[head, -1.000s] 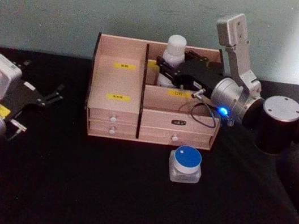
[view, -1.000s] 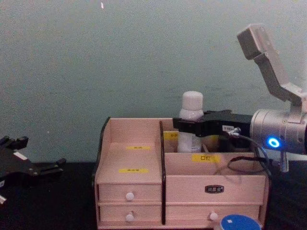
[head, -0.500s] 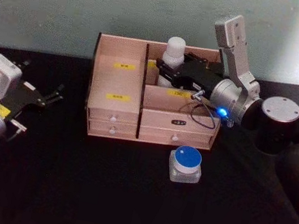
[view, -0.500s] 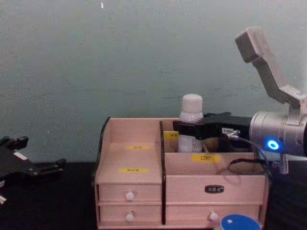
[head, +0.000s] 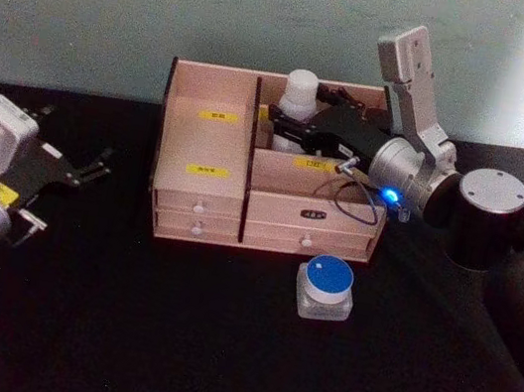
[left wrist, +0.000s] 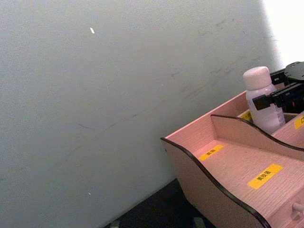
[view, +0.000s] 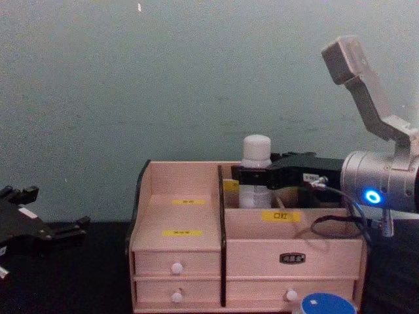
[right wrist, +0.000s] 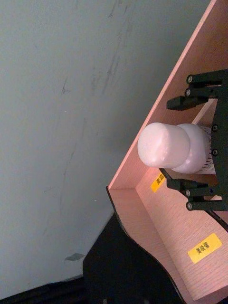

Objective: Pick up the facial cleanser and watermelon frost from the table and place them into the tiered storage box.

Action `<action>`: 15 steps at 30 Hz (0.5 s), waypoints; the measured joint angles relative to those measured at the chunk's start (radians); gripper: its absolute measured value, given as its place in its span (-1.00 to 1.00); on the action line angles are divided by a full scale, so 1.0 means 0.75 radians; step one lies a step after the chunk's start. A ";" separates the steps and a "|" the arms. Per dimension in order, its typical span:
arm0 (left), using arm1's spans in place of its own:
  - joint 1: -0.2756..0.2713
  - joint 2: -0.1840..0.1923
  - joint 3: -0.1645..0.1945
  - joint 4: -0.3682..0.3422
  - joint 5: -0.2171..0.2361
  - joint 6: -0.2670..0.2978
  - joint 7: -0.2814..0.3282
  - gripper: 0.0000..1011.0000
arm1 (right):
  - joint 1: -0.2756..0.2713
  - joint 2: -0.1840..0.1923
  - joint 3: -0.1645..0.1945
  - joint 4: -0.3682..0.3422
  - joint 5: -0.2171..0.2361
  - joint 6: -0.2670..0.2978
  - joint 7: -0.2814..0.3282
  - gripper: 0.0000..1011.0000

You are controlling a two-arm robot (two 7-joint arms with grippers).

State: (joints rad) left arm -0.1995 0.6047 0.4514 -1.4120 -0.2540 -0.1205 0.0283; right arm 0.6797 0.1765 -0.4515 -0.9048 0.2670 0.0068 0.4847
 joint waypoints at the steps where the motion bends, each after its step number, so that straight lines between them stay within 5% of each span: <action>1: 0.000 0.000 0.000 0.000 0.000 0.000 0.000 0.98 | 0.000 0.000 0.000 0.000 0.000 0.000 0.000 0.85; 15: 0.000 0.000 0.000 0.000 0.000 0.000 0.000 0.98 | -0.017 0.011 0.006 -0.036 0.003 0.008 0.000 0.98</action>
State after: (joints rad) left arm -0.1995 0.6047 0.4514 -1.4120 -0.2539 -0.1206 0.0283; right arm 0.6669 0.1844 -0.4467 -0.9316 0.2691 0.0127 0.4846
